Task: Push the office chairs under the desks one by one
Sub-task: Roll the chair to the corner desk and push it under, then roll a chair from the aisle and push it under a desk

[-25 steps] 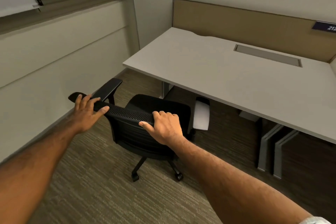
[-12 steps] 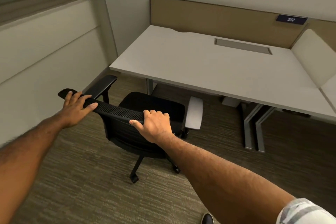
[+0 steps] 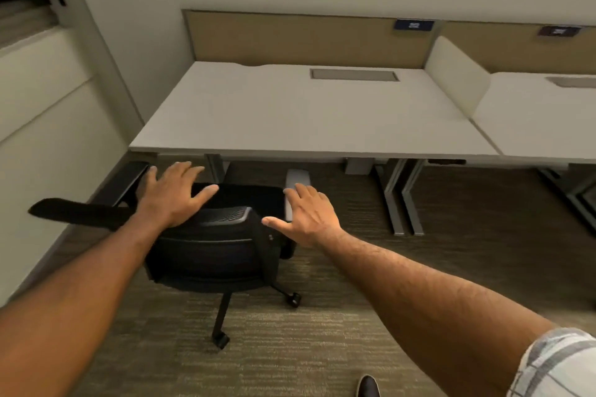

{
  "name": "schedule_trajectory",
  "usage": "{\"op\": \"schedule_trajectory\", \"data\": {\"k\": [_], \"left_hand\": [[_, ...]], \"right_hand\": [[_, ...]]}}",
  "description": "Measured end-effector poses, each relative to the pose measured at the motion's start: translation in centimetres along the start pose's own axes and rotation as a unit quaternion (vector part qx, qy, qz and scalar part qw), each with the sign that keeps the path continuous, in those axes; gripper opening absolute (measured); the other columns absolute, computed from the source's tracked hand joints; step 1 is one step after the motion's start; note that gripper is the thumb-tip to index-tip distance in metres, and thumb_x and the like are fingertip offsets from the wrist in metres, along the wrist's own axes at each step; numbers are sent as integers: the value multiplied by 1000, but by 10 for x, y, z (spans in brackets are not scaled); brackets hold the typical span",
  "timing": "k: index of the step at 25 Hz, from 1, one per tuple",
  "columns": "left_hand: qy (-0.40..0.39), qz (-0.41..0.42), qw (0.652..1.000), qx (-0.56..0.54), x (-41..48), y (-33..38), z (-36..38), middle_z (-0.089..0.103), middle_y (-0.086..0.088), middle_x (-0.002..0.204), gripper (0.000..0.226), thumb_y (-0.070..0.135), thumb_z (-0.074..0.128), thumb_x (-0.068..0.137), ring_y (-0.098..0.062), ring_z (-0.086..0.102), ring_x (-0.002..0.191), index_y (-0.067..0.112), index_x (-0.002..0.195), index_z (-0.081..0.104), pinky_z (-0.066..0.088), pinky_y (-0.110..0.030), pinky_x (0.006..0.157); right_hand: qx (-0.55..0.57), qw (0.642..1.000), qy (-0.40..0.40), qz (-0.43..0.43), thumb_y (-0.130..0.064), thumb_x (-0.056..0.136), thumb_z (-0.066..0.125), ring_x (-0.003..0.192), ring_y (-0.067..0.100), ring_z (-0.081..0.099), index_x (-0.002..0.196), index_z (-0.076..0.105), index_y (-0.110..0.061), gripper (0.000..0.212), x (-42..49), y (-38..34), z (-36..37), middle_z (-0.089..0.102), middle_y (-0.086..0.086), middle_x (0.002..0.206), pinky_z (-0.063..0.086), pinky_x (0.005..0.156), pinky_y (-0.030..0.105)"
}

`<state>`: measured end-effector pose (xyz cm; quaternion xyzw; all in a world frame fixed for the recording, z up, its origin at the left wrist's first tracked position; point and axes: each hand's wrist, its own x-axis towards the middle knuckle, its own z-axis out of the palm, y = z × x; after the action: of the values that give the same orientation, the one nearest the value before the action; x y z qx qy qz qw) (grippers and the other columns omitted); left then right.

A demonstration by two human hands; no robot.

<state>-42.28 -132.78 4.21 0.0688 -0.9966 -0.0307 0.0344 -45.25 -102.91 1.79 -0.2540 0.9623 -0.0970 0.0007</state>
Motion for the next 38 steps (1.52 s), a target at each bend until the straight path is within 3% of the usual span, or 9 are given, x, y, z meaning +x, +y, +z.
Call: {"op": "schedule_trajectory", "data": {"k": [3, 5, 8, 10, 12, 16, 20, 30, 38], "left_hand": [[9, 108, 993, 45, 13, 84, 6, 29, -8, 164, 107, 90, 3, 77, -24, 20, 154, 24, 155, 36, 6, -55, 122], [12, 174, 982, 76, 17, 138, 13, 26, -9, 166, 116, 92, -8, 72, -25, 17, 154, 24, 156, 33, 5, -54, 123], [14, 227, 971, 78, 16, 220, 23, 18, -11, 168, 112, 91, -4, 74, -26, 12, 156, 25, 159, 25, -9, -48, 123], [15, 261, 961, 88, 8, 278, 34, 14, -11, 169, 112, 92, -5, 75, -27, 10, 156, 24, 160, 21, -26, -40, 114], [3, 291, 952, 93, -5, 337, 49, 13, -11, 169, 111, 92, -4, 76, -27, 9, 156, 23, 160, 19, -32, -36, 109], [7, 353, 932, 84, -40, 473, 74, 5, -11, 168, 108, 92, 3, 80, -29, 1, 156, 21, 160, 17, -20, -46, 119], [63, 447, 890, 69, -75, 628, 79, 11, -15, 167, 102, 87, 13, 86, -32, 6, 155, 16, 158, 21, 5, -60, 124], [185, 630, 753, -39, -140, 1045, 7, 5, -14, 169, 101, 87, 14, 87, -30, -5, 157, 18, 160, 16, -1, -58, 125], [159, 720, 673, -62, -225, 1315, 32, 11, -15, 169, 102, 87, 12, 87, -31, 3, 156, 17, 160, 22, 1, -57, 125]], "right_hand": [[-36, 996, -29, 70, -89, 84, 32, 148, 32, 27, 155, 31, -18, 101, -47, 69, -8, 27, 14, 163, 27, 120, 53], [-49, 993, -36, 102, -89, 84, 30, 153, 33, 17, 159, 23, -19, 104, -83, 115, -16, 16, 15, 167, 20, 123, 54], [-40, 987, -31, 153, -94, 72, 16, 155, 33, 9, 161, 16, -21, 116, -139, 180, -31, 8, 14, 170, 13, 124, 55], [-32, 983, -10, 181, -94, 67, 7, 156, 33, 4, 162, 14, -22, 119, -180, 223, -38, 3, 13, 170, 7, 124, 55], [-33, 977, 8, 210, -95, 66, 3, 157, 32, 0, 162, 11, -24, 120, -227, 268, -42, -1, 12, 171, 1, 124, 56], [-49, 955, 42, 290, -95, 75, 18, 156, 32, -8, 163, 3, -28, 111, -344, 368, -48, -12, 10, 170, -7, 122, 59], [-63, 920, 88, 376, -94, 71, 14, 157, 32, -7, 163, 8, -27, 113, -465, 460, -67, -11, 10, 170, -10, 120, 59], [-186, 798, 187, 541, -91, 78, 26, 156, 34, 4, 162, 16, -24, 108, -702, 650, -197, 3, 12, 171, 1, 123, 62], [-220, 721, 168, 635, -89, 79, 22, 156, 33, 2, 162, 14, -23, 107, -869, 780, -255, 0, 12, 171, -1, 122, 61]]}}
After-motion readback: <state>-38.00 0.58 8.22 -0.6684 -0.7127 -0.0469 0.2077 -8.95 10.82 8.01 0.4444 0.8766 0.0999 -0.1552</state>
